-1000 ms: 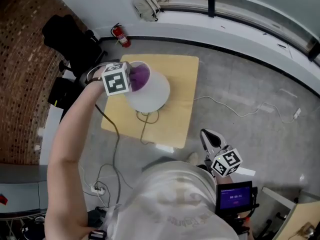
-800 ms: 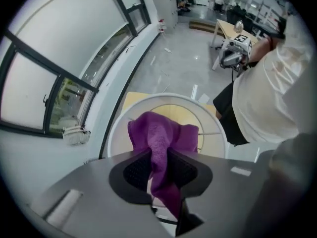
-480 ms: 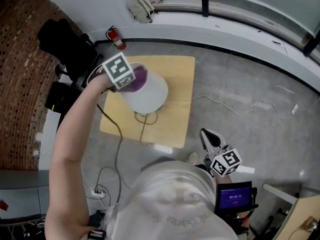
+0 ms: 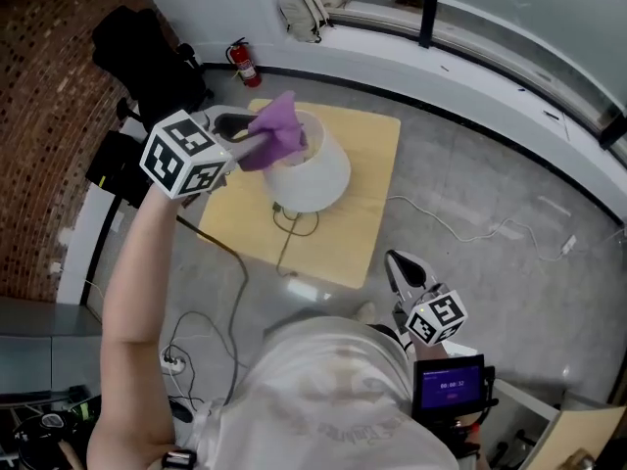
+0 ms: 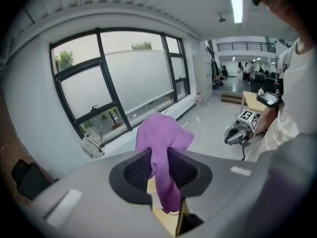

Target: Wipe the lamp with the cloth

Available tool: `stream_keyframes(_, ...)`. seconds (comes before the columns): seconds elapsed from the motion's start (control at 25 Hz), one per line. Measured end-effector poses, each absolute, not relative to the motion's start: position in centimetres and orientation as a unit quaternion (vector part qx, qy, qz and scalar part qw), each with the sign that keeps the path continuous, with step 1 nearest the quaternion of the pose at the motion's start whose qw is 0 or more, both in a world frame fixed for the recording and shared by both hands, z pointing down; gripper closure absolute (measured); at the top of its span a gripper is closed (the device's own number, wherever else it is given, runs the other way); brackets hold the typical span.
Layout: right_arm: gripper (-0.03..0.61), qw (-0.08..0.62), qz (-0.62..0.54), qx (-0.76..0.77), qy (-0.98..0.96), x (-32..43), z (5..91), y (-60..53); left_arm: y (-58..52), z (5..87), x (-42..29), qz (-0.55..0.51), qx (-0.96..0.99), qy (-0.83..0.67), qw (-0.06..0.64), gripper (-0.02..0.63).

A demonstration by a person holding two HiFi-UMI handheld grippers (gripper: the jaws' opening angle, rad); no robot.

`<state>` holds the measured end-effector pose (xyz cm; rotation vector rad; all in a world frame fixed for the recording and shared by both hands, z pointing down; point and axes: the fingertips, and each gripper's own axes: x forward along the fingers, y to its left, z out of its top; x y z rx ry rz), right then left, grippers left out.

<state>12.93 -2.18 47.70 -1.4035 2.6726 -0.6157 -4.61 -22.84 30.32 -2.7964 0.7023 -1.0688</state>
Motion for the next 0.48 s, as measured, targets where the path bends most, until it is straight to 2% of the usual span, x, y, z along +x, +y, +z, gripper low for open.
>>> stream_keyframes(0.48, 0.563, 0.008, -0.150, -0.392, 0.908, 4.1, 43.4, -4.0, -11.8, 31.5, -12.3, -0.172, -0.941, 0.288, 0.051, 0.525)
